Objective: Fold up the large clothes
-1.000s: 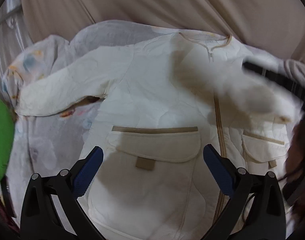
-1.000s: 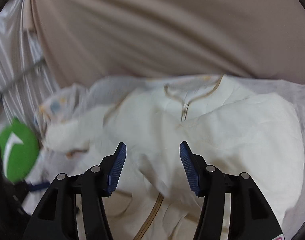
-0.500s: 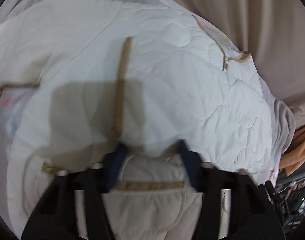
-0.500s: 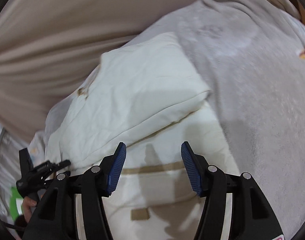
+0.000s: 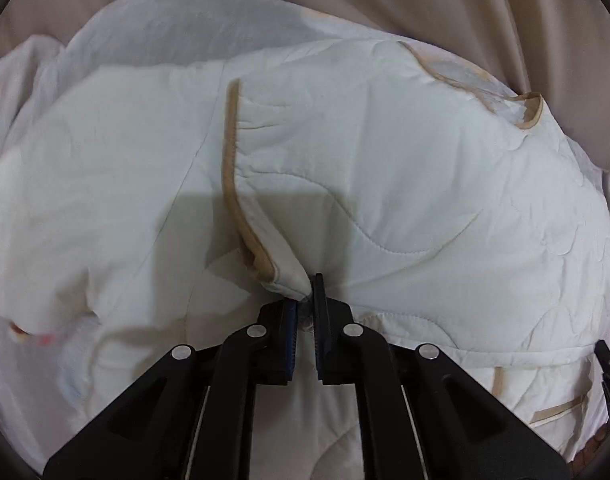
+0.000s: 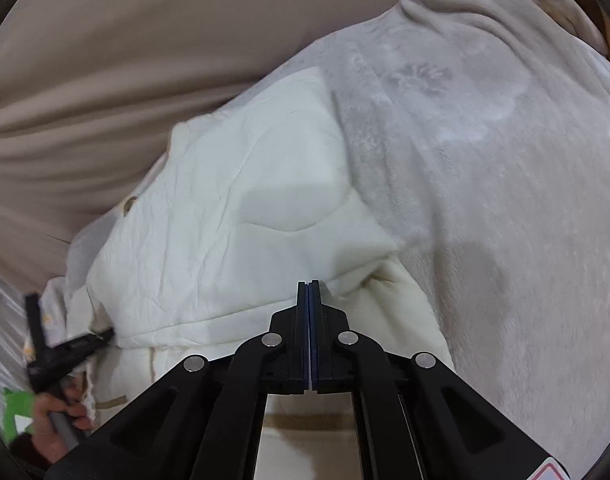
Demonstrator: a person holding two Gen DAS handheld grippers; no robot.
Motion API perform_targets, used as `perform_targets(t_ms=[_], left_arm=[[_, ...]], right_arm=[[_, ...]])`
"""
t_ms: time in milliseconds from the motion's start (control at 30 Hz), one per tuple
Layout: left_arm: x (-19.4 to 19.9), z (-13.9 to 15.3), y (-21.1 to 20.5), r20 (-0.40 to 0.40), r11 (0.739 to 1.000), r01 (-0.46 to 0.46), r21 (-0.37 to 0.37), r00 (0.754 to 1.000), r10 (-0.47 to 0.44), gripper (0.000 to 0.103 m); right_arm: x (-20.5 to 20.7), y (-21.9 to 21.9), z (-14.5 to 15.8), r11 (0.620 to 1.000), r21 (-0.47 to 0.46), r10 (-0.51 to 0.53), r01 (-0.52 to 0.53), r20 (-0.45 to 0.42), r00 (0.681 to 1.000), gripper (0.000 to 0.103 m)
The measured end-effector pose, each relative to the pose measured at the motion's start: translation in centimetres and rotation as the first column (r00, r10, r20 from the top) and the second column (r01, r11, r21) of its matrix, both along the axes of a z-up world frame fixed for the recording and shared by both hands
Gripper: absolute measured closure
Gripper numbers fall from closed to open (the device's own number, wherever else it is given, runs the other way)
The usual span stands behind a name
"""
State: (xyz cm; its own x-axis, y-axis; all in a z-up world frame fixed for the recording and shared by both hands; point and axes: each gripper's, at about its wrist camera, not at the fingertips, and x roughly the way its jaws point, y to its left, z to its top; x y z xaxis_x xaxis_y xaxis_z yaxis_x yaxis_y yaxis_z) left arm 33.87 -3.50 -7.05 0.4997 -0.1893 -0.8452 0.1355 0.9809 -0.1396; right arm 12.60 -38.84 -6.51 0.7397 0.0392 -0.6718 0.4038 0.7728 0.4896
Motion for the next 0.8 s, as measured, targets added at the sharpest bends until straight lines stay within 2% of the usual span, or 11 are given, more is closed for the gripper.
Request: perform_targets(t_ms=[100,167,233,267,333,367,433,500,633,667,800], left_arm=[[-0.8,1.3,1.4,0.01,0.996,-0.022,-0.084,1.0,0.023,0.091],[-2.0,2.6,3.3,0.023,0.988,-0.039,-0.151,0.999,0.043,0.076],[-3.5,3.5,5.0,0.035,0.989,-0.051,-0.14,0.998,0.056,0.041],[-4.2,3.6,6.2,0.025,0.99,-0.063,-0.128,0.997,0.067,0.035],[-5.5,3.0,8.3,0.001,0.989,-0.091,-0.113,0.996,0.092,0.032],[-6.2,2.3,9.6,-0.024,0.989,-0.111,-0.1,0.994,0.109,0.032],[-7.5,1.0,11.4,-0.066,0.986,-0.144,-0.086,0.988,0.139,0.047],[-8.2,0.1,12.4,-0.086,0.986,-0.158,-0.047,0.984,0.154,0.049],[-8.8,-0.9,12.5,-0.106,0.982,-0.181,-0.05,0.979,0.175,0.049],[-8.9,-0.4,12.6,-0.109,0.98,-0.188,-0.062,0.977,0.181,0.049],[-9.3,2.7,15.7,-0.061,0.954,-0.256,-0.154,0.966,0.249,0.04]], right_arm=[[-1.0,-0.3,2.2,0.998,-0.053,-0.023,0.025,0.05,0.999,0.087],[-0.7,-0.6,2.8,0.996,-0.088,-0.024,0.027,0.033,0.999,0.058],[0.6,-1.3,1.8,0.994,-0.109,-0.011,0.007,-0.03,0.999,0.049],[1.0,-1.5,0.9,0.995,-0.1,0.001,-0.009,-0.076,0.997,0.048],[1.8,-1.9,-1.5,0.998,-0.063,0.021,-0.029,-0.131,0.991,0.062],[1.8,-2.1,-2.0,0.998,-0.04,0.034,-0.039,-0.115,0.993,0.088],[1.9,-2.2,-1.4,0.999,-0.035,0.013,-0.016,-0.086,0.996,0.095],[1.6,-2.1,-0.3,0.997,-0.078,-0.028,0.026,-0.032,0.999,0.096],[2.4,-2.1,-2.2,0.997,-0.075,-0.006,-0.005,-0.151,0.989,0.092],[1.7,-1.7,-1.2,0.995,-0.1,-0.013,-0.003,-0.154,0.988,0.085],[-3.5,1.8,4.0,0.972,-0.226,0.043,-0.065,-0.102,0.994,0.075]])
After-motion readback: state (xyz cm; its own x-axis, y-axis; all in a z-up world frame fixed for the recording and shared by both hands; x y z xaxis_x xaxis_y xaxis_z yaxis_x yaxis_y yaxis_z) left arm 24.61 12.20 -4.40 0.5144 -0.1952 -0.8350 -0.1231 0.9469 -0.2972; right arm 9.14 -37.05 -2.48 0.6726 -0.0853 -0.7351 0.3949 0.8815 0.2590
